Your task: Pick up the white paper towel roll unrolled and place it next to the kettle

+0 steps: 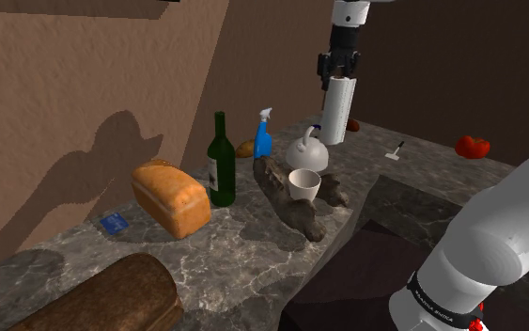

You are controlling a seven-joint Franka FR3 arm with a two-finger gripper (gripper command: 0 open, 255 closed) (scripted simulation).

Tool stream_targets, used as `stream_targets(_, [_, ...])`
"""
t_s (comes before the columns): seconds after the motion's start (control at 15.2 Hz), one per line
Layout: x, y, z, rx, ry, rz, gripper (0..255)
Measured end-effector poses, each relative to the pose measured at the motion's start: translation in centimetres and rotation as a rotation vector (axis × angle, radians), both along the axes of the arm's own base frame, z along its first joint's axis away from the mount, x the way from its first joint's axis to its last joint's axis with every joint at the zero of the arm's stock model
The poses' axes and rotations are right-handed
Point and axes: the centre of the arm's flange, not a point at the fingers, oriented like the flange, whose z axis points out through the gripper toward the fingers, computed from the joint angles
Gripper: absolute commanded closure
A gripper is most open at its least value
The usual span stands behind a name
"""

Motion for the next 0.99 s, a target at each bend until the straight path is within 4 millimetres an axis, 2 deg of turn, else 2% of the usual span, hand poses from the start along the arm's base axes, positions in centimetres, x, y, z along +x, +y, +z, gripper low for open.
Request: stream_targets(0.99, [-0.1,0.0,-7.8,0.000,0.000,0.000,255])
